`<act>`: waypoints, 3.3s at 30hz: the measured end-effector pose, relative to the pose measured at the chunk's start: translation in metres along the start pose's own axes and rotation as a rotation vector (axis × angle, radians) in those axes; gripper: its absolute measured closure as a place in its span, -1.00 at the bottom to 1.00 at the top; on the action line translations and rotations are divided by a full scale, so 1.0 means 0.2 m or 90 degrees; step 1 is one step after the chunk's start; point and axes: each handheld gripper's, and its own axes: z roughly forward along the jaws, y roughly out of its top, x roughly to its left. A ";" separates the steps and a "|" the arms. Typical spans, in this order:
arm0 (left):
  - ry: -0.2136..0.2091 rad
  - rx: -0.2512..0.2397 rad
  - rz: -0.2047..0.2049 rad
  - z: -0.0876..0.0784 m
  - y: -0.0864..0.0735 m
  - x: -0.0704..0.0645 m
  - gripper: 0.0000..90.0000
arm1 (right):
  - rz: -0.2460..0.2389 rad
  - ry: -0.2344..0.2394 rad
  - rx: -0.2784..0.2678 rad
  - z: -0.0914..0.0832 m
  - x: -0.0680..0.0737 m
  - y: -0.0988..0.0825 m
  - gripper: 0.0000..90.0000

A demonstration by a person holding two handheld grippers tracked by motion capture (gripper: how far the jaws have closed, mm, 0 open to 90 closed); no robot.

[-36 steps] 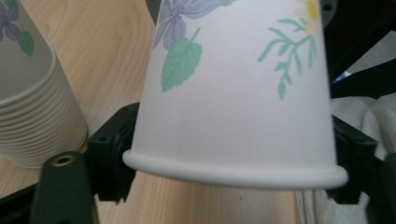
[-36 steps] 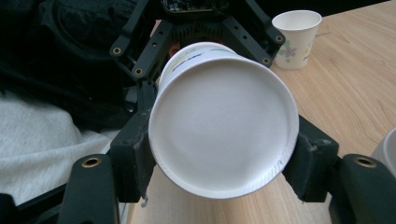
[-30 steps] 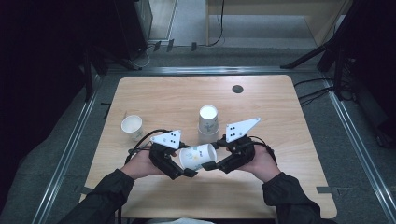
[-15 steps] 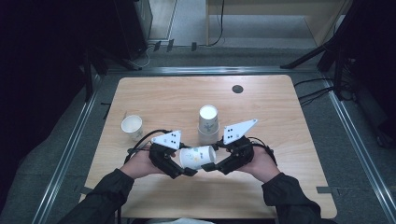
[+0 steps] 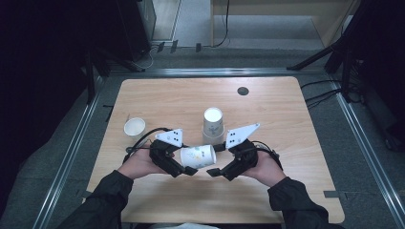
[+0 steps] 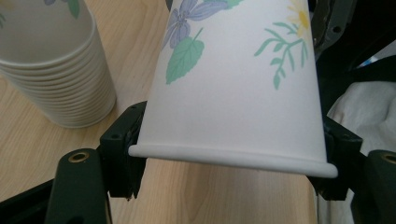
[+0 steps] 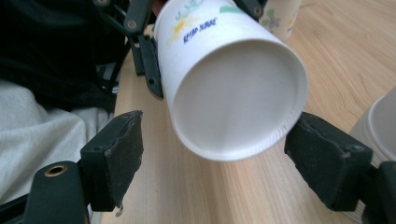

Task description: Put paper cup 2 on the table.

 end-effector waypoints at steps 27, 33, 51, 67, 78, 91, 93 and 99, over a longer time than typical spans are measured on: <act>0.008 0.193 0.044 0.14 0.00 -0.05 -0.41 | -0.031 0.011 0.101 0.19 0.04 -0.03 -0.48; 0.000 0.210 0.046 0.17 0.00 -0.07 -0.41 | -0.046 0.020 0.127 0.23 0.05 -0.04 -0.40; -0.010 0.154 0.060 0.14 0.00 -0.06 -0.69 | -0.060 0.024 0.127 0.20 0.07 -0.03 -0.24; -0.039 0.007 0.006 0.02 0.01 -0.02 -0.73 | -0.028 0.021 0.026 0.04 0.03 0.00 -0.24; -0.045 -0.091 -0.012 0.01 0.04 -0.05 -0.72 | -0.011 0.033 -0.024 0.00 0.02 0.01 -0.24; -0.055 -0.133 -0.024 0.00 0.04 -0.06 -0.60 | -0.014 0.047 -0.015 0.02 0.03 0.01 -0.24; -0.051 -0.139 -0.027 0.00 0.04 -0.06 -0.49 | -0.017 0.048 -0.017 0.02 0.03 0.01 -0.24; -0.047 -0.125 -0.021 0.00 0.04 -0.06 -0.44 | -0.017 0.045 -0.010 0.02 0.03 0.01 -0.24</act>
